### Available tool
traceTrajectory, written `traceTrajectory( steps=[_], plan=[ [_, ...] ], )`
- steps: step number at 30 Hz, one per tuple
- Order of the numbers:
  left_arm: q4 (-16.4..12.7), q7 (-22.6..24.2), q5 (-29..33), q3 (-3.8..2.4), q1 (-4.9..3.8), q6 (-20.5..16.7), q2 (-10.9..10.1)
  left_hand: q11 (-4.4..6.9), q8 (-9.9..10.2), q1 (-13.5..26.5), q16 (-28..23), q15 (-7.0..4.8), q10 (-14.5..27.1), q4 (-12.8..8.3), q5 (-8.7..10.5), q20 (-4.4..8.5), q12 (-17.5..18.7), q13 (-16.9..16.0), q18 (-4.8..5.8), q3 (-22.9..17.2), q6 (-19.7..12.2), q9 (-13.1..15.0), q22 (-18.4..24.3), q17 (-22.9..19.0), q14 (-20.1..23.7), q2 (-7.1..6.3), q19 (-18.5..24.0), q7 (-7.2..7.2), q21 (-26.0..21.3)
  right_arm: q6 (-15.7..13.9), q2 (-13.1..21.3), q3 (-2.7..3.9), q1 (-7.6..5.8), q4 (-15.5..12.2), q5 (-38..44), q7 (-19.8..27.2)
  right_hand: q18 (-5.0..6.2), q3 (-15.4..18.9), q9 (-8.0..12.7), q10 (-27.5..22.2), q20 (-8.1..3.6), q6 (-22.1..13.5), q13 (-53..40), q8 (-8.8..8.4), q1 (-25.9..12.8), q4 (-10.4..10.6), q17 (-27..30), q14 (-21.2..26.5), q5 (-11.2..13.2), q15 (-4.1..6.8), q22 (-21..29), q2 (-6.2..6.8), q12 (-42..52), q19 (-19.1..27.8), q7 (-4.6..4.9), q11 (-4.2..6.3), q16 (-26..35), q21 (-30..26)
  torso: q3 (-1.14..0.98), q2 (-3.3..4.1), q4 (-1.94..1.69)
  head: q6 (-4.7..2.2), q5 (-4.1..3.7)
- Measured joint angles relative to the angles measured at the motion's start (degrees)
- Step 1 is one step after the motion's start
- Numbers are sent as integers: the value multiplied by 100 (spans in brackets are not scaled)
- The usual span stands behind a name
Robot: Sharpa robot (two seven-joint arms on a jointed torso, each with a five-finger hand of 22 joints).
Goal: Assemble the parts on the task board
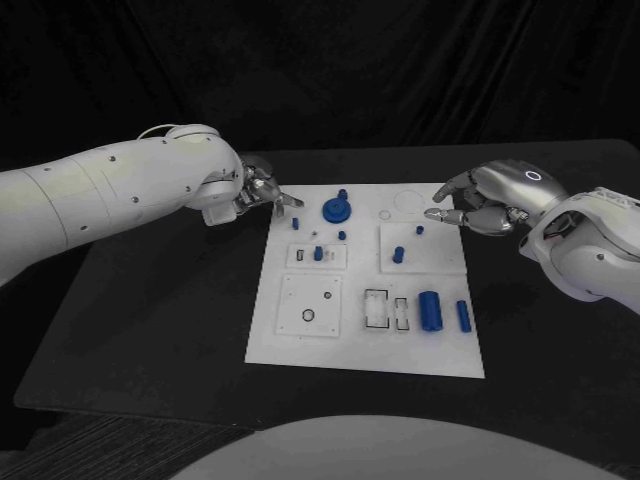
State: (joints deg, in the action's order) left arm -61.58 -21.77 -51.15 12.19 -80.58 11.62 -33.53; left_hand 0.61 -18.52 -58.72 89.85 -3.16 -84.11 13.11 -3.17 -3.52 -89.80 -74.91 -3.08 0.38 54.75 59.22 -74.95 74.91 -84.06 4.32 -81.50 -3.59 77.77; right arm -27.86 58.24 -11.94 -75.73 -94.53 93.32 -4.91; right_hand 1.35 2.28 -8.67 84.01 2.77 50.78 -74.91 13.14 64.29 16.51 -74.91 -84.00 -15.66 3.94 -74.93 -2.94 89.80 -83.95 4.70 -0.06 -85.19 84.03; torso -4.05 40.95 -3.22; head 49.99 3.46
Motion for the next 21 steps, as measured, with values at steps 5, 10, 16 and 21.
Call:
traceTrajectory(
  steps=[5,10,16,21],
  plan=[
    [16,8,0,-2,39,54,27,0,0,0,0,0,0,-16,0,0,0,0,0,16,0,22,0,0,0,0,0,0,0,0,-11,0,14,5,-2,6,0,0,0,0,0,20,0,-25,0,0,0,0,-49,0,0,0,0,0,20,0,0,0,-3,-5,1,0,7],
    [18,14,0,0,75,110,65,0,-36,0,0,0,0,-16,0,0,0,0,0,16,0,39,1,0,0,0,0,0,0,1,-13,0,19,10,-4,10,0,-8,1,0,0,20,0,-47,4,-8,0,0,-95,0,1,-1,0,0,20,0,0,0,-3,-9,-2,0,-8],
    [25,14,0,0,88,169,86,0,-68,-21,0,0,0,-16,0,0,0,0,0,16,0,85,1,0,0,21,0,0,-29,2,-14,0,20,11,-6,11,0,-16,1,0,0,20,0,-75,51,-16,0,0,-133,0,1,2,0,0,20,0,0,0,-2,-12,-4,0,-16],
    [30,11,0,-1,103,213,90,0,-93,-57,0,-1,0,-16,0,-20,0,0,0,15,-22,139,1,0,0,57,20,18,-47,3,-16,1,22,13,-7,12,0,-16,1,0,0,41,0,-85,74,-16,0,0,-191,0,1,20,0,0,-1,0,0,0,2,-12,-8,0,-26]
  ],
)
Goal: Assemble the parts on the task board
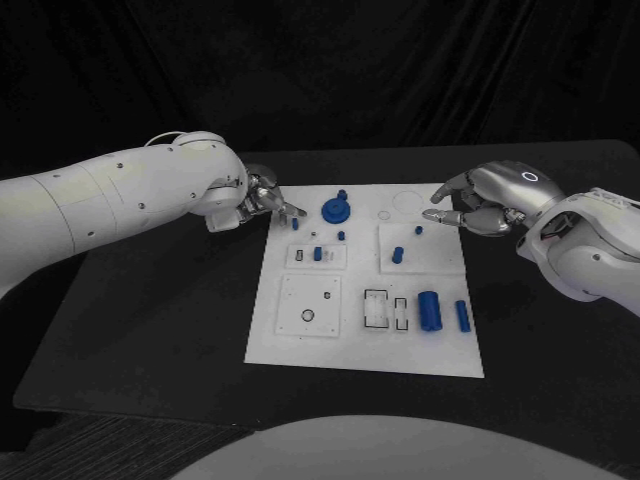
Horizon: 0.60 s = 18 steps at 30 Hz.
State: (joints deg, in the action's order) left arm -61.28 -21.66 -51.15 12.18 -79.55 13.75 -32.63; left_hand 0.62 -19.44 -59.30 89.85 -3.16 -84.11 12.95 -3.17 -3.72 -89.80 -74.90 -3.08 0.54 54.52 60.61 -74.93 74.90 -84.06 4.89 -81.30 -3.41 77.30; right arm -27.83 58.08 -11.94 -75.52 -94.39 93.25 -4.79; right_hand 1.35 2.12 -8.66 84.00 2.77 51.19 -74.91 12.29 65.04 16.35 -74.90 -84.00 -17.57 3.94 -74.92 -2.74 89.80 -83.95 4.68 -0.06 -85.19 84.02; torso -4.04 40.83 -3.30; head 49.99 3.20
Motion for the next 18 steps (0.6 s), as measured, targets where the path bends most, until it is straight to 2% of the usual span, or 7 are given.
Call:
traceTrajectory(
  steps=[2,7,15,18],
  plan=[
    [2,-2,0,0,5,10,1,0,0,-20,0,0,0,0,0,0,0,0,0,0,-18,21,0,0,0,20,0,-18,-19,0,-3,1,0,2,0,0,0,0,0,0,0,0,0,-15,21,0,0,0,-16,0,0,-7,0,0,0,0,0,0,0,0,3,0,1],
    [4,-4,0,0,11,47,15,0,-31,-91,0,0,0,-81,-156,1,0,0,0,-50,-81,90,0,0,0,91,43,4,-42,3,-8,1,2,10,0,0,0,-15,0,0,0,20,0,-44,34,-15,0,0,-75,0,0,-20,0,0,20,0,0,0,-1,0,8,0,10],
    [11,-1,0,0,17,80,38,-19,-53,-284,0,0,20,-258,-477,-19,0,0,0,-158,-182,174,1,0,0,130,64,2,-123,10,-8,-1,7,10,-2,0,1,-56,1,0,0,61,0,-111,163,-56,0,0,-352,0,1,1,0,0,22,0,0,0,-4,4,5,0,-4],
    [14,3,0,0,19,88,45,-19,-53,-286,0,0,20,-295,-528,-18,0,0,0,-185,-193,184,1,0,0,135,64,-9,-124,13,-7,-1,8,10,-2,-1,0,-56,1,0,-21,62,0,-144,209,-56,0,0,-413,0,1,19,0,-21,21,0,0,0,-4,4,4,0,-14]
  ],
)
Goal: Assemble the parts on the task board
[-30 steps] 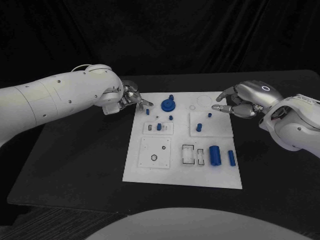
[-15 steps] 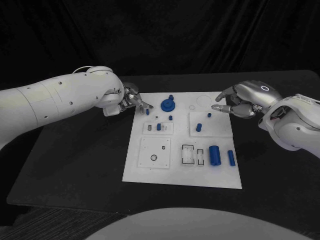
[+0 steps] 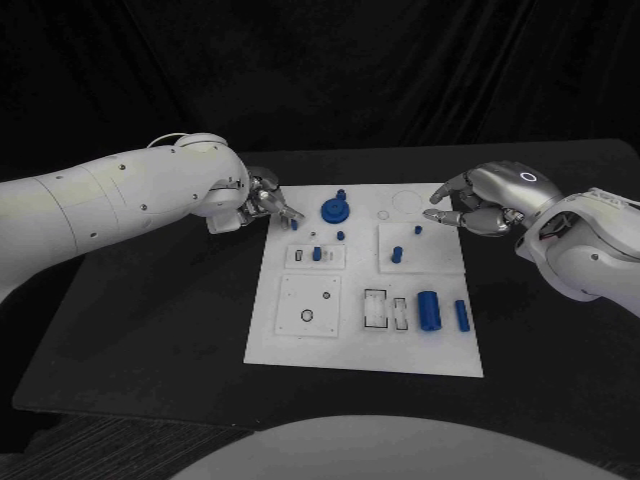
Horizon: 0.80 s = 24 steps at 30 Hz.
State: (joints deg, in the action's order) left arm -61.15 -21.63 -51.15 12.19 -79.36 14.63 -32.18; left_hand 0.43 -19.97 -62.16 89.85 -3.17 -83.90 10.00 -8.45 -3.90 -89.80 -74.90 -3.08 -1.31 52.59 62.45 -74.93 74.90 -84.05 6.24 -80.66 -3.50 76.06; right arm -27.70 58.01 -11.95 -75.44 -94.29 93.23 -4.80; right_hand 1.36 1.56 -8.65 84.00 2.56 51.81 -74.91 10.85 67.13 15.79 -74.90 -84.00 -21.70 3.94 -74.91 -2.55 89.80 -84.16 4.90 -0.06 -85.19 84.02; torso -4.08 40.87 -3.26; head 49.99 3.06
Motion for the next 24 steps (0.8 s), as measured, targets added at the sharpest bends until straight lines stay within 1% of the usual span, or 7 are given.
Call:
traceTrajectory(
  steps=[1,11,14,17,22,23,24],
  plan=[
    [2,1,0,0,1,2,3,0,0,-47,0,0,0,-23,-39,20,0,0,1,-23,-9,4,0,0,0,15,20,-9,-16,1,0,0,0,0,0,0,0,-10,0,0,0,0,0,0,0,-10,0,0,-4,0,0,0,0,0,0,0,0,0,0,0,0,0,-1],
    [20,20,0,0,10,26,28,0,0,-136,0,20,0,-149,-210,-1,0,0,0,-149,-70,5,1,0,21,30,40,12,-73,9,1,2,7,0,0,-2,0,-31,0,0,0,0,0,-39,51,-31,0,0,-111,0,0,6,0,0,0,0,0,0,3,1,1,0,-8],
    [20,27,0,0,12,31,28,0,23,-245,0,20,0,-237,-415,20,0,0,1,-237,-70,5,1,1,21,34,60,12,-73,14,2,2,14,2,0,-4,-1,-56,1,0,0,0,0,-49,58,-56,0,0,-159,0,0,3,0,0,0,0,0,0,3,1,3,0,-8],
    [20,34,0,0,13,32,28,0,42,-336,0,20,0,-362,-673,20,0,0,1,-362,-69,5,1,4,21,27,60,12,-96,19,2,2,21,6,0,-5,0,-65,1,0,0,0,0,-71,113,-65,0,0,-202,0,0,8,0,0,0,0,0,0,2,1,3,0,-8],
    [19,55,0,-2,13,32,25,0,68,-434,0,20,0,-566,-1028,19,0,0,0,-814,-101,2,1,4,21,-19,60,22,-101,28,2,0,32,12,-1,-8,0,-90,1,0,0,0,0,-71,131,-68,0,0,-225,0,0,-10,0,0,0,0,0,0,2,1,3,0,-14],
    [16,60,0,-2,13,32,22,0,70,-454,0,20,0,-618,-1141,32,0,0,0,-970,-112,-7,1,4,21,-46,73,9,-118,32,4,0,34,13,-1,-9,0,-111,1,0,0,0,0,-94,139,-77,0,0,-253,0,1,-11,0,0,0,0,0,0,2,2,3,0,-14],
    [14,62,0,-2,13,32,18,0,84,-420,0,20,0,-656,-1209,49,0,0,-1,-1112,-113,-12,1,4,21,-94,90,7,-121,34,6,0,34,14,-1,-9,0,-111,1,0,0,0,0,-94,157,-77,0,0,-265,0,1,8,0,0,0,0,0,0,2,2,3,0,-12]
  ],
)
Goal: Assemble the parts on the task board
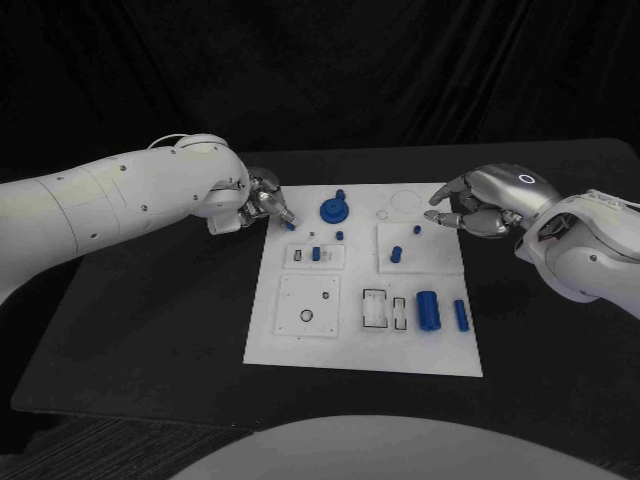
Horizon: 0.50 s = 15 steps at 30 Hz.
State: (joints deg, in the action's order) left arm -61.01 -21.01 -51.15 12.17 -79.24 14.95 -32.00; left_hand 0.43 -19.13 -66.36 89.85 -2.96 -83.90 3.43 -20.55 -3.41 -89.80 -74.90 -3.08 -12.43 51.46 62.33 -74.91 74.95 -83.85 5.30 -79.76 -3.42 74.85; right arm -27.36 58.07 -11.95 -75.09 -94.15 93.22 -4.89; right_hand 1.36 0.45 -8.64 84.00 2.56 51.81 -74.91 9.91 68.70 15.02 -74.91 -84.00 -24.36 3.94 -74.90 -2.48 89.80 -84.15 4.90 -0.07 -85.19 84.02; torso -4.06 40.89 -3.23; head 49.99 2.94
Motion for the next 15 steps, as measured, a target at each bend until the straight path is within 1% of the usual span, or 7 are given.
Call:
traceTrajectory(
  steps=[4,5,6,8,10,11,15],
  plan=[
    [-17,10,0,2,4,0,-26,0,5,108,0,0,0,-91,-142,1,0,0,0,-395,28,2,0,0,0,-139,1,6,-33,10,6,0,2,9,-1,-4,0,0,0,0,0,20,0,0,0,0,0,0,0,0,0,-1,0,0,20,0,0,0,0,0,-2,0,6],
    [-20,12,0,2,4,0,-32,0,5,142,0,0,0,-114,-174,1,0,0,0,-488,36,5,0,0,0,-173,1,13,-41,12,6,0,3,10,-1,-5,0,-15,0,0,0,20,0,0,25,-15,0,0,0,0,0,-25,0,0,20,0,0,0,0,0,-3,0,6],
    [-22,13,0,2,4,0,-41,0,5,145,0,0,0,-118,-196,1,0,0,0,-548,37,8,0,0,0,-176,1,13,-41,14,6,0,4,12,-1,-6,0,-16,0,0,0,20,0,0,24,-16,0,0,-1,0,-1,-24,0,0,20,0,0,0,1,0,-3,0,6],
    [-25,15,0,2,4,-1,-53,0,5,221,0,0,0,-181,-331,1,0,0,0,-766,47,37,0,-1,0,-251,1,3,-41,19,1,0,7,16,-1,-7,0,-23,0,0,0,20,0,-23,23,-24,0,0,-41,0,-3,-24,0,0,20,0,0,0,1,0,-5,0,-4],
    [-33,18,0,2,5,-5,-66,0,5,258,0,0,0,-163,-428,1,0,0,0,-857,62,55,0,-1,0,-288,1,-1,-41,25,-4,1,12,20,-1,-8,0,-56,0,0,0,20,0,-26,46,-25,0,0,-42,0,-5,-46,0,0,20,0,0,-22,2,0,-8,0,-8],
    [-39,20,0,2,5,-7,-72,0,5,259,0,0,0,-215,-436,1,0,0,0,-951,69,60,0,-1,0,-289,1,4,-41,28,-6,1,15,22,-1,-8,0,-56,0,0,0,20,0,-26,56,-25,0,0,-45,0,-5,-37,0,0,20,0,0,-23,2,0,-10,0,-8],
    [-81,36,-1,2,5,-23,-118,0,-28,325,0,0,0,-137,-502,1,0,0,0,-1032,109,83,0,-1,0,-355,1,25,-41,42,-10,1,21,28,-1,-10,0,-56,0,0,0,20,0,-26,98,-25,0,0,-70,0,-4,-24,0,0,20,0,0,-22,2,-1,-15,0,-10]
  ],
)
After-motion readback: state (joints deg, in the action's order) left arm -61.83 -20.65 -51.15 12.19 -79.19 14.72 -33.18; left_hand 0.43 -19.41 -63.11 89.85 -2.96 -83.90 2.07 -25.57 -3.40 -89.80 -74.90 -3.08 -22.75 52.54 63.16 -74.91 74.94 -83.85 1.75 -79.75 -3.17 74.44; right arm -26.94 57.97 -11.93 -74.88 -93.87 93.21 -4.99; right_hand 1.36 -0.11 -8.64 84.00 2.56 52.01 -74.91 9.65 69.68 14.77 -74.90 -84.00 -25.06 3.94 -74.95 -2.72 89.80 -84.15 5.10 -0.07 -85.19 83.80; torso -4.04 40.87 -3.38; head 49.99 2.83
